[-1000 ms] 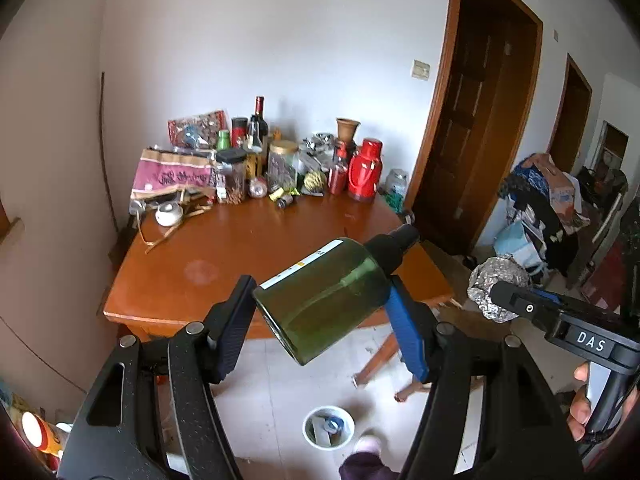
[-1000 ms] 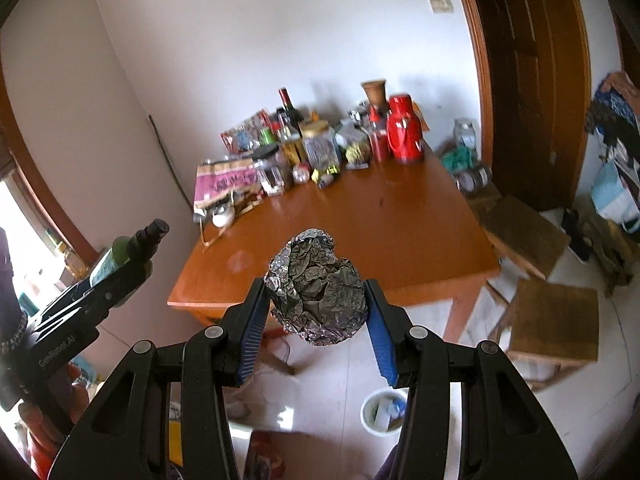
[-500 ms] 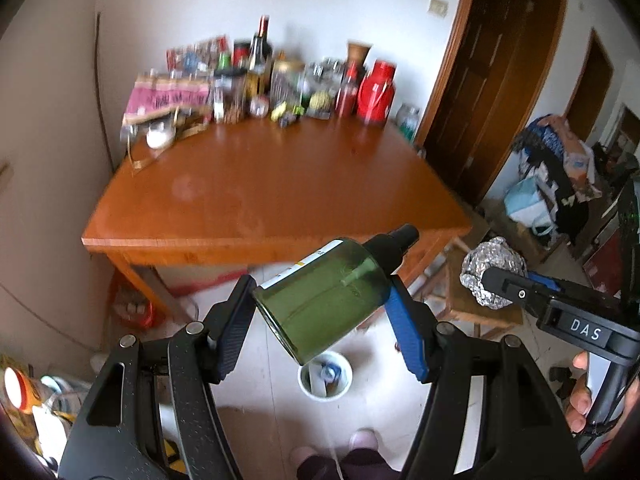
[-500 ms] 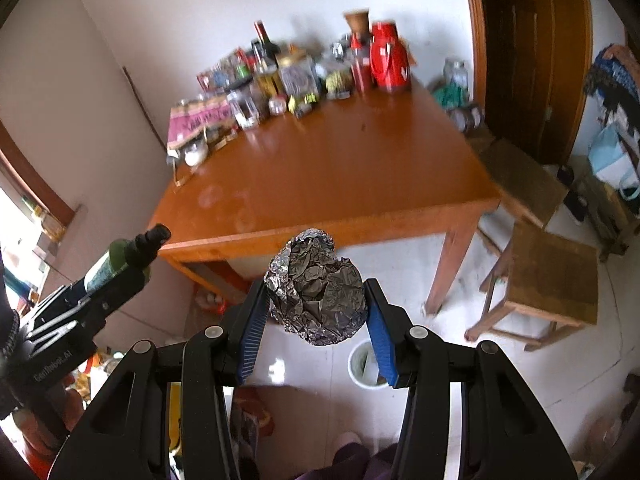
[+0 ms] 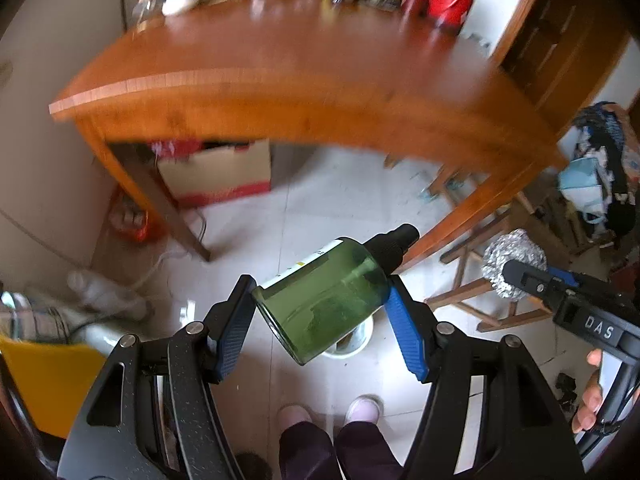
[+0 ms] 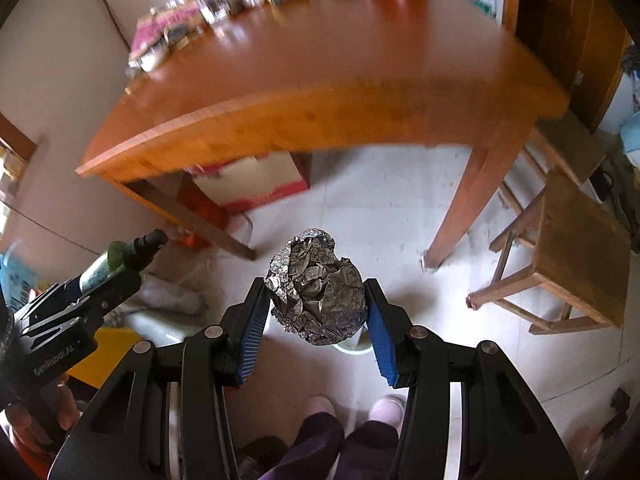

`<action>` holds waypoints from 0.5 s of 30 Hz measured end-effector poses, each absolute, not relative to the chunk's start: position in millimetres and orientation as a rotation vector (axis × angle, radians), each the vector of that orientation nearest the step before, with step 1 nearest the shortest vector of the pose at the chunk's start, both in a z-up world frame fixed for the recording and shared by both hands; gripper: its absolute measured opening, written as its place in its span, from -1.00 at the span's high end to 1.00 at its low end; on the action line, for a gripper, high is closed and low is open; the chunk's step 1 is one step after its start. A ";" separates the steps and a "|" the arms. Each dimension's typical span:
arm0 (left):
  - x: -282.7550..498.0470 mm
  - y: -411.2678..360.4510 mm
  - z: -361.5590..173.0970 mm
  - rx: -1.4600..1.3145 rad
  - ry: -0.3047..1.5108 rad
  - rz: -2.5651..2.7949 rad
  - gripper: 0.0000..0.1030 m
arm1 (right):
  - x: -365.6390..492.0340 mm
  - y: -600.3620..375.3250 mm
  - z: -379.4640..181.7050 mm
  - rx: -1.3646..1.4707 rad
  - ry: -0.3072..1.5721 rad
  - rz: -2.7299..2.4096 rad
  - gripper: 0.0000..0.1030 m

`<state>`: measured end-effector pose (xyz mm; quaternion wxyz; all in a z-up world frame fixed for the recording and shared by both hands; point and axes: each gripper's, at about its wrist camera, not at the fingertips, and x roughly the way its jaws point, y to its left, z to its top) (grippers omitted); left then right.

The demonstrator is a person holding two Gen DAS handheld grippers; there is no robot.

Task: Collect trash
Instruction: 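Open the right gripper to drop the foil ball into the bin while the left carries the can, then open the left gripper to drop the green can into the bin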

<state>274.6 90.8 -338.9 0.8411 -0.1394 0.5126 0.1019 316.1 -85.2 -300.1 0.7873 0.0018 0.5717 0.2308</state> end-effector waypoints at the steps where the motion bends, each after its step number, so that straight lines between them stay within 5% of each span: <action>1: 275.8 91.7 -351.7 -0.303 1.098 0.225 -0.25 | 318.4 -85.2 -308.8 0.000 1.243 0.503 0.14; 15: 296.5 80.6 -452.8 -0.335 1.238 0.248 -0.25 | 337.5 -75.9 -388.7 -0.084 1.424 0.574 -0.12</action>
